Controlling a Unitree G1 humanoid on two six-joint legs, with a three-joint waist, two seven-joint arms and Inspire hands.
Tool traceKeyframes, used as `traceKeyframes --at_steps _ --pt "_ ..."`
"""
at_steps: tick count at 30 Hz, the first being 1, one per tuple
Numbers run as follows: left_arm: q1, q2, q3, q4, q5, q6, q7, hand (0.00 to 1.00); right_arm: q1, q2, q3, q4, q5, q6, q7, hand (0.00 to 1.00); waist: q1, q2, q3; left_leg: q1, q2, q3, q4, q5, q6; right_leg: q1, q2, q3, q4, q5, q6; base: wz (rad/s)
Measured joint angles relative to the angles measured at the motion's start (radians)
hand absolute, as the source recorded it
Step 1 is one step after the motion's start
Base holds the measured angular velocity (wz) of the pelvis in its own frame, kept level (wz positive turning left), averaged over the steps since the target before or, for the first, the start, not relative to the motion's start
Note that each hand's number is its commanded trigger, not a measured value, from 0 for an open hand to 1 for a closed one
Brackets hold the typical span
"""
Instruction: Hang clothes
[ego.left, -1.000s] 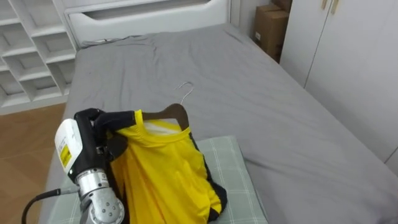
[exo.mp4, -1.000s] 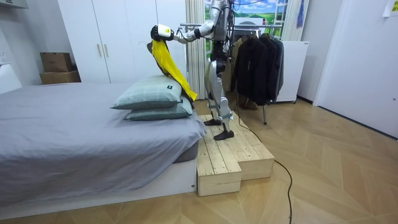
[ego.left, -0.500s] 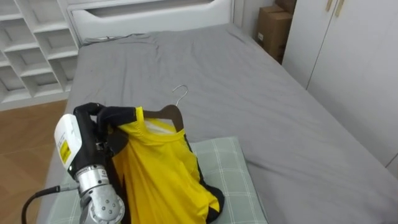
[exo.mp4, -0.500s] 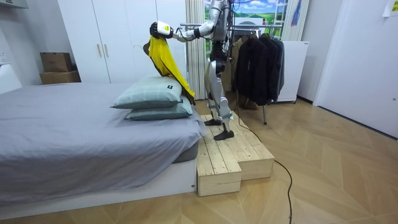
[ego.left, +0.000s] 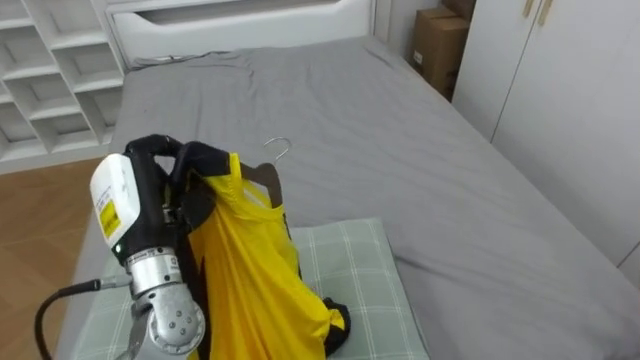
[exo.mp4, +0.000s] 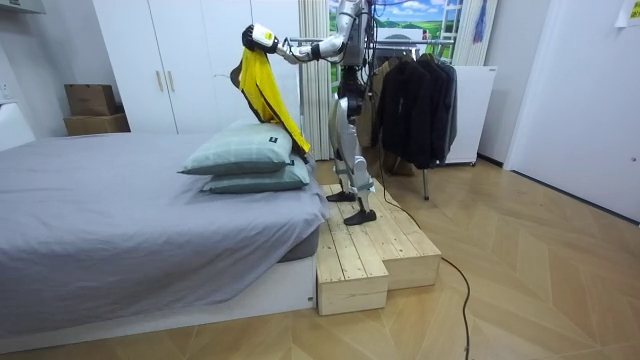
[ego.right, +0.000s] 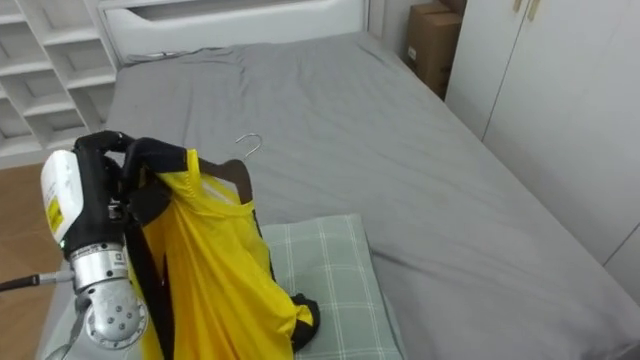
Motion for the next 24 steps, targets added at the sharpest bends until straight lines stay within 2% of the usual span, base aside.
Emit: traceKeyframes --at_steps 5,7,11,14,16,17,20,24 --pt "0.0 0.045 -0.011 -0.057 0.001 -0.002 0.0 1.0 -0.043 -0.007 -0.001 -0.044 -0.007 -0.004 0.008 0.0 0.0 -0.002 -0.0013 0.0 0.001 -0.004 0.004 0.0 0.0 -0.006 0.0 -0.002 0.009 0.0 0.0 0.0" --pt "0.0 0.058 -0.012 -0.067 0.005 -0.017 0.001 1.0 -0.068 -0.01 -0.001 -0.054 -0.01 -0.01 0.006 0.0 0.001 -0.001 -0.0017 0.0 0.001 -0.006 0.004 0.0 0.0 -0.008 -0.001 -0.005 0.017 0.0 0.0 0.04" --pt "0.0 0.078 -0.012 -0.107 0.082 -0.03 0.015 1.0 -0.085 -0.017 -0.027 -0.156 -0.092 -0.039 -0.019 0.0 0.02 -0.002 -0.0027 -0.001 0.001 -0.008 0.006 0.0 0.0 -0.006 -0.001 -0.005 0.016 0.0 0.0 0.01" --pt "0.0 0.095 -0.012 -0.164 0.169 -0.034 0.014 1.0 -0.082 -0.022 -0.048 -0.257 -0.181 -0.041 -0.035 0.0 0.025 -0.003 -0.0037 -0.002 0.001 -0.019 0.008 0.0 0.0 0.0 -0.005 -0.021 0.017 0.0 0.0 0.12" --pt "0.0 0.112 -0.011 -0.227 0.187 -0.035 0.014 1.0 -0.081 -0.026 -0.081 -0.36 -0.213 -0.042 -0.044 0.0 0.03 -0.003 -0.0046 -0.007 0.0 -0.021 0.015 0.0 0.0 0.001 -0.006 -0.022 0.014 0.0 0.0 0.07" --pt "0.0 0.115 -0.011 -0.24 0.187 -0.036 0.014 1.0 -0.081 -0.029 -0.081 -0.383 -0.216 -0.045 -0.05 0.0 0.031 -0.003 -0.0052 -0.007 0.0 -0.021 0.015 0.0 0.0 0.001 -0.006 -0.023 0.014 0.0 0.0 0.0" --pt "0.0 0.121 -0.009 -0.258 0.189 -0.039 0.014 1.0 -0.08 -0.046 -0.095 -0.478 -0.268 -0.06 -0.058 0.0 0.034 0.0 -0.0165 -0.005 0.0 -0.027 0.015 0.0 0.0 0.004 -0.007 -0.026 0.018 0.0 0.0 0.03" --pt "0.0 0.127 -0.008 -0.258 0.185 -0.039 0.008 1.0 -0.059 -0.058 -0.12 -0.651 -0.333 -0.069 -0.087 0.0 0.035 -0.002 -0.0176 -0.007 0.0 -0.029 0.019 0.0 0.0 0.005 -0.007 -0.026 0.015 0.0 0.0 0.0"
